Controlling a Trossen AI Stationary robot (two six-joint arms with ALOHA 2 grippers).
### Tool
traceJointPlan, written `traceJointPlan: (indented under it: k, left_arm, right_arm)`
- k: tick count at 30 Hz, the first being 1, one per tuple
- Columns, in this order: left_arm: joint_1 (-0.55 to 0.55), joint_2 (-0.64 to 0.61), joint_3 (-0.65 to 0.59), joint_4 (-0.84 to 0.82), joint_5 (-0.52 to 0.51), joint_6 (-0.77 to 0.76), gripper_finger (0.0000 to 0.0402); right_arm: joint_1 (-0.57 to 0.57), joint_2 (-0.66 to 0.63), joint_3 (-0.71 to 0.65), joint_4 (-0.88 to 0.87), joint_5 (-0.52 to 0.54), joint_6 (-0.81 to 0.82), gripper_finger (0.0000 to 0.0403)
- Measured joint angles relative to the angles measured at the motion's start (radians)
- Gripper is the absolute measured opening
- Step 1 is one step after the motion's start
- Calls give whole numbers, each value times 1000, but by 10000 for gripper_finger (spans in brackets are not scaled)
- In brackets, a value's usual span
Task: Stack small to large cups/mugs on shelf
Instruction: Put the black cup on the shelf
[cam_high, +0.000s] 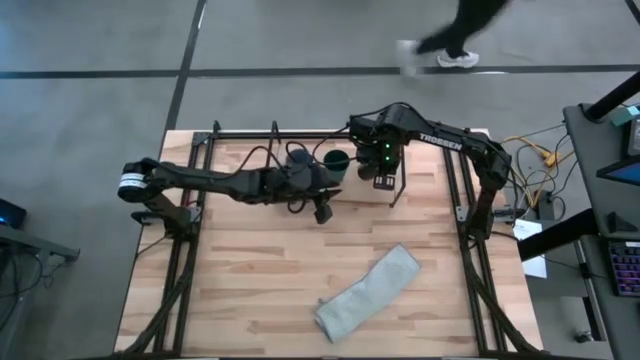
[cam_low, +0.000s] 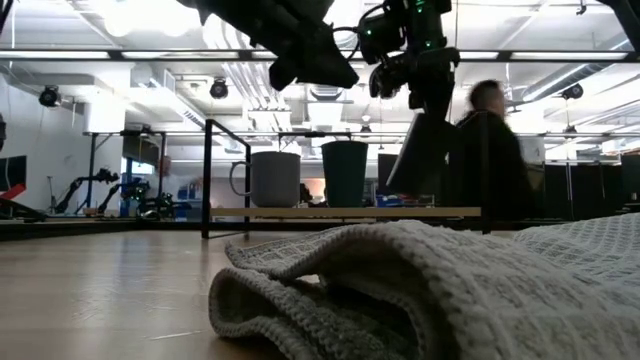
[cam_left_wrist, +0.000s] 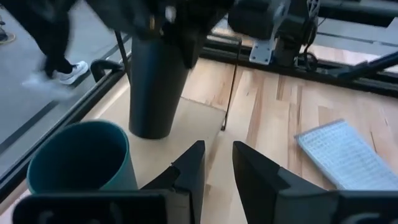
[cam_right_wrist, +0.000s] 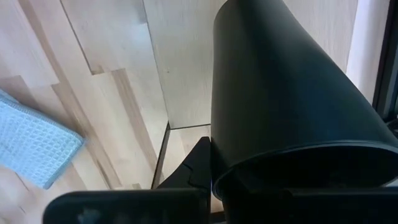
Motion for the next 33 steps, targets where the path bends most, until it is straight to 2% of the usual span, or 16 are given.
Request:
traceJointPlan:
  k: [15,25,33]
  left_arm:
    - [0,2,18,-2,17,0,68]
    - [0,2,18,-1,18,-7,68]
    - [0,2,18,-2,18,-8,68]
  right_arm:
    - [-13,29,3,-30,38,25,10]
    - [-13,29,4,-30,38,35,47]
    - [-13,29,4,-24,38,34,54]
